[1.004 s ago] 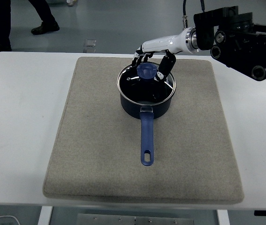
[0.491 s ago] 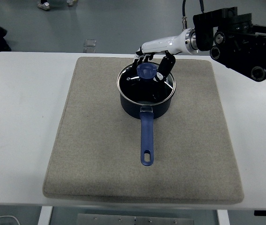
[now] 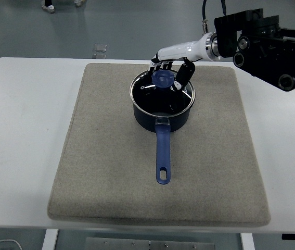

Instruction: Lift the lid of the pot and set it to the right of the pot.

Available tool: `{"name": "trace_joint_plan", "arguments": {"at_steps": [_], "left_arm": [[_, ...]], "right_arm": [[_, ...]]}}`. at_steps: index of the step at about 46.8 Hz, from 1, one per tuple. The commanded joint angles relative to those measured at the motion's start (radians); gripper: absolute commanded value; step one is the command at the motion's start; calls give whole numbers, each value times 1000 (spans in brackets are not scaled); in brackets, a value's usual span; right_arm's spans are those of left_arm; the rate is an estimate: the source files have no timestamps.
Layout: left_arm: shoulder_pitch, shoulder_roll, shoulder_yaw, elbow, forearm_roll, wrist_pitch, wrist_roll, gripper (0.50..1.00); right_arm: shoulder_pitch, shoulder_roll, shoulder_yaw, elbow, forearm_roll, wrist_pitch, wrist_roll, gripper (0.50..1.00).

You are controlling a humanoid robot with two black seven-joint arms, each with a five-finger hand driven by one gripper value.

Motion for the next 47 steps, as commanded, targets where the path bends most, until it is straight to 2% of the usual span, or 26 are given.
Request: {"name": "trace_joint_plan", "arguments": {"at_steps": [1,4,16,34,37,41,47], "left_arm": [[0,0,0,0,0,0,0,1000],[0,0,0,0,-1,0,0,1000],[0,0,0,0,0,-1,0,1000],[0,0,0,0,-1,0,0,1000],[0,0,0,0,0,0,0,1000],[0,0,0,0,-1,0,0,1000],[0,0,0,0,0,0,0,1000]], "right_arm": [[1,0,0,0,0,2,1,688],[3,0,0,2,0,5,1,660],[9,0,0,0,0,7,1,652],[17,-12,1,0,8,14,4,613],[17,-15,3,0,9,14,5,582],[18,-18,1,0,11,16,7,578],[40,-26,5,0,14,36,7,545]]}}
